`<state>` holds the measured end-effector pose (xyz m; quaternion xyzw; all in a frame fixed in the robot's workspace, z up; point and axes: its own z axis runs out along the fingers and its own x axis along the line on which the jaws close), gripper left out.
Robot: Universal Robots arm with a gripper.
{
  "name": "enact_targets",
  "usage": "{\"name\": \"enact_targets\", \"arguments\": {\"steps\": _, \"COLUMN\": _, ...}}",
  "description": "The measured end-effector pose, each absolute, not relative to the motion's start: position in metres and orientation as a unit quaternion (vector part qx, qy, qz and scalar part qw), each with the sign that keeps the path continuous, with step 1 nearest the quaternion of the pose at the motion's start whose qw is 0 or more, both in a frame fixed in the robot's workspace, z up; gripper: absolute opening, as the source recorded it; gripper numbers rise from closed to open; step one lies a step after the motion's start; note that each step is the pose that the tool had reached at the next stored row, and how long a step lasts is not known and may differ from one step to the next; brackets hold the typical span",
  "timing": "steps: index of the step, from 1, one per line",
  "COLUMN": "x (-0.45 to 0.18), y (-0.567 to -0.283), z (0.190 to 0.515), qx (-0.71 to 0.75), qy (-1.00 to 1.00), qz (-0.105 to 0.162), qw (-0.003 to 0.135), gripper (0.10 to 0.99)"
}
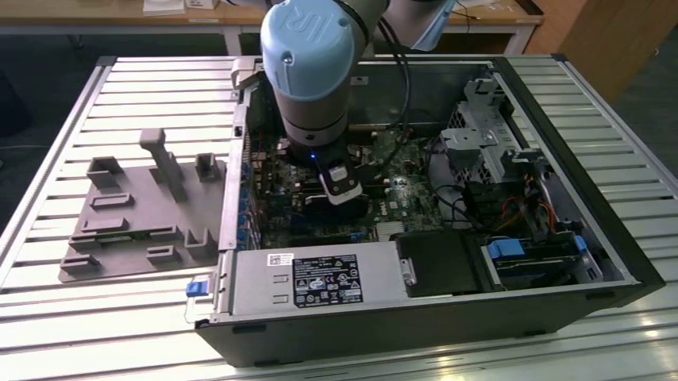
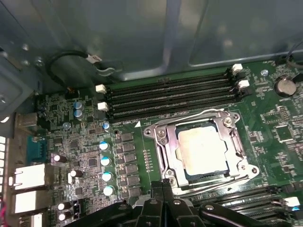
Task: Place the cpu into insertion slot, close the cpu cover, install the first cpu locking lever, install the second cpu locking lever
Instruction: 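Install the second cpu locking lever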
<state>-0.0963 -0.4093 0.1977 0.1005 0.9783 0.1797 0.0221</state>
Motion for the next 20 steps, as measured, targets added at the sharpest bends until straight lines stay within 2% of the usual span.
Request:
{"name": "enact_targets", "arguments": {"steps": 10, "x": -0.096, "y": -0.409, "z": 0.222, "qx": 0.1, "qy": 0.978, "qz": 0.18, "qw": 0.022, "gripper": 0.102}}
{"name": "enact_targets", "arguments": {"steps": 20, "x": -0.084, "y": -0.409, "z": 0.224, "qx": 0.102, "qy": 0.98, "qz": 0.17, "qw": 0.023, "gripper": 0.102}}
